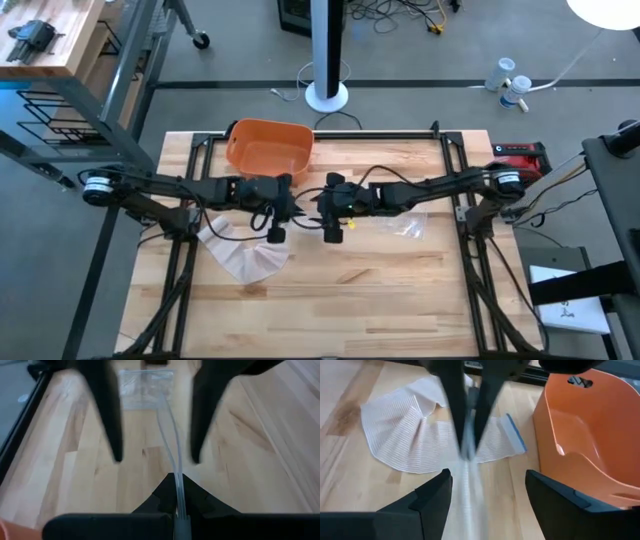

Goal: Roll bandage
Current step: Close the transparent zip bag

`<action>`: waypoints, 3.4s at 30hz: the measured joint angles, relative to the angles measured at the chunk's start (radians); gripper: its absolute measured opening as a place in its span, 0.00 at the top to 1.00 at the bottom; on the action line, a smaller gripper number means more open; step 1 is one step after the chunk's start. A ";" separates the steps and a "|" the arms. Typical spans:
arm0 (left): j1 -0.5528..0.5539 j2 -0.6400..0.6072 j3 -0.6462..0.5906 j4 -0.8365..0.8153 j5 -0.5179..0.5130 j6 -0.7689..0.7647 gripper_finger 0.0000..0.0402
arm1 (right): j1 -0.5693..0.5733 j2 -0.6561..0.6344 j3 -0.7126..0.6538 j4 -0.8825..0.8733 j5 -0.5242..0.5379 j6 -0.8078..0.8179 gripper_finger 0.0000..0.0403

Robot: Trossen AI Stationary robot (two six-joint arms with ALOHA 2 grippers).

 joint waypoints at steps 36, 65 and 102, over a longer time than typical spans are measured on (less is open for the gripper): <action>-0.193 -0.256 -0.256 0.208 -0.248 -0.202 0.61 | 0.005 -0.124 0.018 -0.199 -0.129 0.033 1.00; -0.302 -0.073 -0.254 0.620 -0.251 -0.199 0.98 | 0.144 -0.122 0.041 -0.091 -0.059 0.088 0.99; -0.477 -0.053 -0.108 0.424 -0.384 -0.158 1.00 | 0.247 -0.067 0.054 -0.070 -0.079 0.143 0.79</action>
